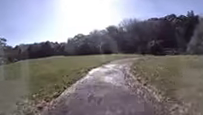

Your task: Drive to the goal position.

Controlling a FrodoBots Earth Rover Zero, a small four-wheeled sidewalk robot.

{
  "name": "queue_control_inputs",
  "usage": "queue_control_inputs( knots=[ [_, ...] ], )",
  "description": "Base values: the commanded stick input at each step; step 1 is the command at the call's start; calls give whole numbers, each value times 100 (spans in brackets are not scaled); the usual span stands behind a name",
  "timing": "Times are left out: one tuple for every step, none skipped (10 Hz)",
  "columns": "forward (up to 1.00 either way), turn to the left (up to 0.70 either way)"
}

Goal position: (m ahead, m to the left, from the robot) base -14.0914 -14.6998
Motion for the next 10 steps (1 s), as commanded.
queue_control_inputs(
  knots=[
    [85, 0],
    [85, 0],
    [85, 0],
    [85, 0],
    [85, 0],
    [85, 0],
    [85, 0],
    [85, 0],
    [85, 0],
    [85, 0]
  ],
)
